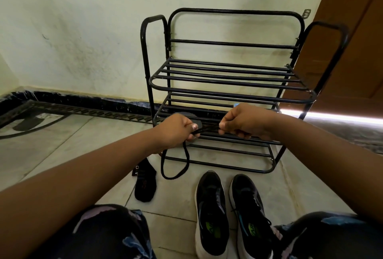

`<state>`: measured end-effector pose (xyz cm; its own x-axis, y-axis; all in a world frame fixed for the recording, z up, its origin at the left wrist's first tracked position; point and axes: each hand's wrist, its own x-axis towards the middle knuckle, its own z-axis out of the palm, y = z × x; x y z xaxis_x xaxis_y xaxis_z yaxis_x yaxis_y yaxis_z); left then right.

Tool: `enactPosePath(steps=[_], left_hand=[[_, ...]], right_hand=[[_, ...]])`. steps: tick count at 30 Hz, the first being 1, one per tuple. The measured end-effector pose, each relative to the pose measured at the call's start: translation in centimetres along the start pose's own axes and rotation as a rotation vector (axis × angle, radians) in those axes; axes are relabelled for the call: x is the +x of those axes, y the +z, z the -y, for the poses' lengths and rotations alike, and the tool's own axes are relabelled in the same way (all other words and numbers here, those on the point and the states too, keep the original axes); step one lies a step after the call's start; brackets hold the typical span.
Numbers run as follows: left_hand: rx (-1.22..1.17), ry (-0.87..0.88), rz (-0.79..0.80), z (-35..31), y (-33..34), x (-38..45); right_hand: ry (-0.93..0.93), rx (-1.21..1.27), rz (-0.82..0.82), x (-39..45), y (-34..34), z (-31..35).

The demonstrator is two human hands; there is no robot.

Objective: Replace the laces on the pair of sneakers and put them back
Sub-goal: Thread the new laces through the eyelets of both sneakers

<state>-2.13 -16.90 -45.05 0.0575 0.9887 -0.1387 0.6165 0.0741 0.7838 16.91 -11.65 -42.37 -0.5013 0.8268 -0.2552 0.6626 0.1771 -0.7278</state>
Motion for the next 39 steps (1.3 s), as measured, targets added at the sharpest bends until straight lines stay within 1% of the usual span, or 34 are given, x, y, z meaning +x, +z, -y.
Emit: enactPosePath(steps=[6, 10, 11, 15, 17, 18, 20, 22, 23, 25, 28, 32, 34, 36, 39], left_hand=[[0.195, -0.002, -0.030, 0.1, -0.1, 0.4], [0.416, -0.034, -0.075, 1.1, -1.5, 0.7], [0.419, -0.043, -0.093, 1.6, -1.9, 0.8], [0.235, -0.069, -0.215, 3.3, -1.8, 2.2], [0.176, -0.082, -0.215, 4.9, -0.3, 2.9], [0.177, -0.098, -0.169, 6.2, 1.0, 3.4], [0.176, -0.145, -0.009, 8.7, 3.6, 3.8], [0.056, -0.204, 0.106, 11.0, 5.8, 3.9], [-0.028, -0.237, 0.118, 12.1, 6.9, 4.0], [-0.186, -0.298, 0.068, 13.6, 8.6, 4.4], [-0.389, -0.412, -0.021, 15.2, 11.0, 5.3], [-0.389, -0.507, -0.005, 17.1, 13.9, 6.2], [-0.372, -0.536, 0.010, 17.8, 15.1, 6.3], [-0.385, -0.545, 0.018, 18.5, 16.1, 6.1], [-0.381, -0.503, 0.017, 19.2, 16.7, 5.6]], right_hand=[[0.016, -0.044, 0.028, 0.5, 0.2, -0.2], [0.029, -0.096, -0.002, 1.3, 0.8, -0.2], [0.034, -0.125, -0.003, 1.5, 1.1, -0.1], [0.025, -0.156, 0.040, 2.8, 2.3, 0.2], [0.029, -0.131, 0.057, 3.5, 3.1, -0.1], [0.039, -0.105, 0.058, 4.1, 3.7, -1.0], [0.075, -0.012, 0.036, 5.2, 5.3, -3.5], [0.153, 0.078, 0.022, 5.9, 7.2, -6.6], [0.212, 0.088, 0.046, 6.5, 8.3, -8.4], [0.309, 0.092, 0.095, 7.1, 10.1, -11.2], [0.386, 0.072, 0.143, 8.3, 12.4, -13.9], [0.414, -0.185, 0.258, 9.2, 15.6, -15.6], [0.412, -0.208, 0.253, 9.3, 16.8, -16.3], [0.431, -0.096, 0.217, 8.9, 17.6, -16.9], [0.512, 0.133, 0.184, 7.7, 18.5, -17.3]])
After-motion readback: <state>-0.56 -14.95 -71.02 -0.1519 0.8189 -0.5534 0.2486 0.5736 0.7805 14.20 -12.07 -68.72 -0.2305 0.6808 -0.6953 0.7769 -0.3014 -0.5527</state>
